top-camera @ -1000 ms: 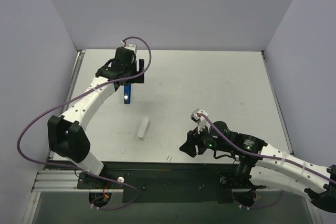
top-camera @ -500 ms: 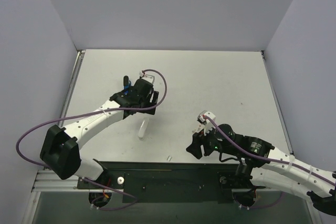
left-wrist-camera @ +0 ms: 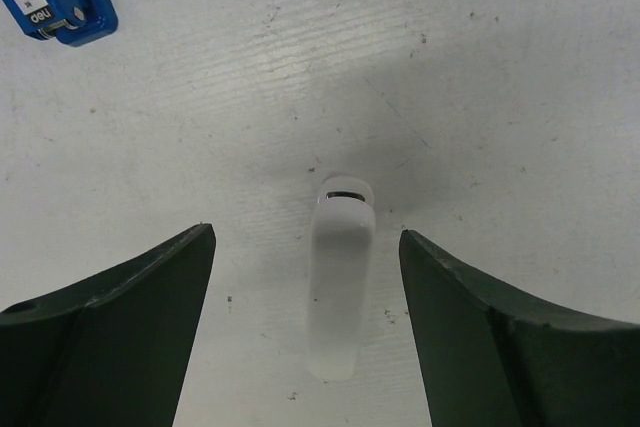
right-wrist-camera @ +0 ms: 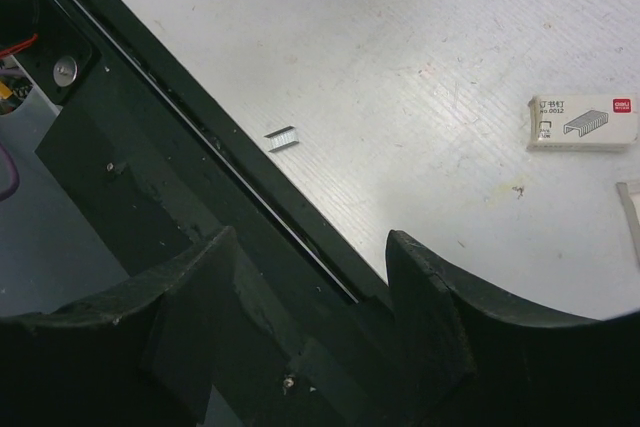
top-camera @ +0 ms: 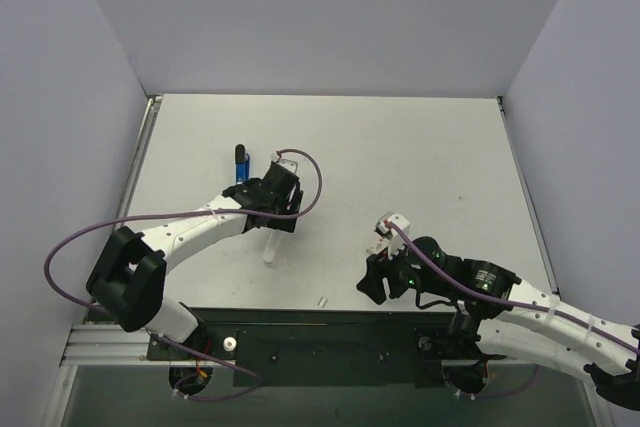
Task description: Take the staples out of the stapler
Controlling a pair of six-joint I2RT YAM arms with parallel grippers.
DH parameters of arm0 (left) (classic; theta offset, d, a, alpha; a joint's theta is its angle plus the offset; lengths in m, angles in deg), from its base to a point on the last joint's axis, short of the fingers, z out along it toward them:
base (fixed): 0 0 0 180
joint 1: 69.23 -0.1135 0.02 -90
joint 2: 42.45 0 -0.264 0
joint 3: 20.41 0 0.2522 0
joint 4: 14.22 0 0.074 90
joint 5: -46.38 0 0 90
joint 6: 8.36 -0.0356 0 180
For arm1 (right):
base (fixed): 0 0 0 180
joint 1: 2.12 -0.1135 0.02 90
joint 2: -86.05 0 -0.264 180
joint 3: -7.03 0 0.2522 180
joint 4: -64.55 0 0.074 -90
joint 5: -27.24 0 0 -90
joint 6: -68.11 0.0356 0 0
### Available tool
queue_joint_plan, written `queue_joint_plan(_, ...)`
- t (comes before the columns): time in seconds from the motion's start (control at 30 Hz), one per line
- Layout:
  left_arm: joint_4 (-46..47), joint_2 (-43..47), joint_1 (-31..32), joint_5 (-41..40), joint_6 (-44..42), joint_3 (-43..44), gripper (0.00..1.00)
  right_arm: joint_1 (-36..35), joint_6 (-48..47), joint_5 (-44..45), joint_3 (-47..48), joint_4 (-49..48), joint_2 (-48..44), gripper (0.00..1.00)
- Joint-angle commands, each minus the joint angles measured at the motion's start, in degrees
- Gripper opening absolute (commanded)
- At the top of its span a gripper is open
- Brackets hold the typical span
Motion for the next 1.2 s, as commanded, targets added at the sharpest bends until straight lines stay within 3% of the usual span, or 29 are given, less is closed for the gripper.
queue_joint_plan(0.0, 3.1, -1.2, 0.8, 0.6, 0.6, -0.5, 0.84, -0.4, 0.1, 1.2, 0.3, 0.0, 0.5, 0.57)
queue_joint_plan(0.5, 3.8, -4.4, 0.9, 1.9, 1.2, -2.5, 0.79, -0.4, 0.3, 1.0, 0.3, -0.5, 2.2, 0.57)
queue_joint_plan(0.73, 3.9, -3.7, 1.0, 2.5, 0.9, -3.6, 0.69, -0.4, 0.2, 0.8, 0.6, -1.0, 3.5, 0.57)
queue_joint_plan(0.9, 4.5, -3.6, 1.2, 3.1, 0.7, -4.4, 0.54, -0.4, 0.1, 0.3, 1.0, -1.6, 4.6, 0.55)
queue_joint_plan(0.97, 5.0, -3.5, 1.4, 3.2, 0.6, -4.8, 0.4, -0.4, 0.1, 0.3, 1.0, -1.8, 5.0, 0.54)
queue_joint_plan(1.1, 5.9, -1.8, 1.9, 3.2, 0.8, -5.5, 0.04, -0.4, 0.1, 0.4, 1.0, -2.2, 5.3, 0.52)
queue_joint_plan(1.17, 6.0, -0.4, 2.3, 3.8, 0.8, -5.6, 0.0, -0.4, 0.1, 0.5, 1.1, -2.3, 5.6, 0.52)
